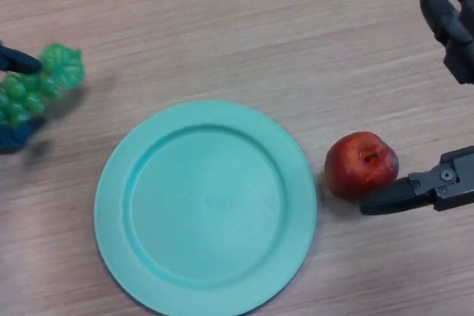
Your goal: Pick up the green grapes and place it on the plate
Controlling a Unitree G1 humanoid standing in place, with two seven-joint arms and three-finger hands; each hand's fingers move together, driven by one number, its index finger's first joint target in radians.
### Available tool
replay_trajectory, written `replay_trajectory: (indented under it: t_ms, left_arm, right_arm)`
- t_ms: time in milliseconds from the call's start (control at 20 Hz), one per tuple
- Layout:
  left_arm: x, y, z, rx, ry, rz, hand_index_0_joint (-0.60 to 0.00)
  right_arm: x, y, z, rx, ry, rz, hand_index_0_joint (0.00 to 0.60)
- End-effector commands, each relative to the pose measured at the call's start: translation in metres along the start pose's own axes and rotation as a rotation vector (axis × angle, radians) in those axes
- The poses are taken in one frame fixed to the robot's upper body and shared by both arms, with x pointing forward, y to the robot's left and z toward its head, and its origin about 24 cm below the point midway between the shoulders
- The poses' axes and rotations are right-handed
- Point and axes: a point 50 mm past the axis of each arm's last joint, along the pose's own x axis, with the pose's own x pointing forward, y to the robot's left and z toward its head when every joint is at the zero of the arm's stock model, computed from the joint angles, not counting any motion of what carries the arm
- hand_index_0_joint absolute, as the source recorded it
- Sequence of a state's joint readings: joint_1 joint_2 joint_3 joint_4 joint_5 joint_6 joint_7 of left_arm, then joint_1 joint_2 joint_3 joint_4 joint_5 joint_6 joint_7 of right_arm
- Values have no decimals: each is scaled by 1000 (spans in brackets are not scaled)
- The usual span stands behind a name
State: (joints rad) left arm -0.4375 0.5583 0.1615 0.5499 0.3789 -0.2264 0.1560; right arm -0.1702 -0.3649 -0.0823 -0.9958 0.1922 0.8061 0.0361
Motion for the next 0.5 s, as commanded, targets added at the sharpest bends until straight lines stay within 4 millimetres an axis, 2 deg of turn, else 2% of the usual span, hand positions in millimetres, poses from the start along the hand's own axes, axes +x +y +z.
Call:
replay_trajectory:
  t_ms: [50,200,250,300,350,500]
  left_arm:
    - [6,81,30,-25,-163,351,-600]
    - [-12,83,55,-28,-245,296,-600]
    - [-25,80,71,-61,-306,235,-600]
    - [-31,77,78,-62,-333,207,-600]
    - [-49,66,95,-77,-398,103,-600]
    - [-87,50,122,-156,-469,-135,-600]
  right_arm:
    - [-6,-7,30,-35,-231,-56,0]
    - [-5,-5,31,-29,-229,-54,0]
    - [-4,-4,31,-28,-228,-52,0]
    - [-4,-4,32,-28,-229,-51,0]
    - [-3,-4,32,-27,-231,-48,0]
    - [-3,-3,33,-32,-235,-45,0]
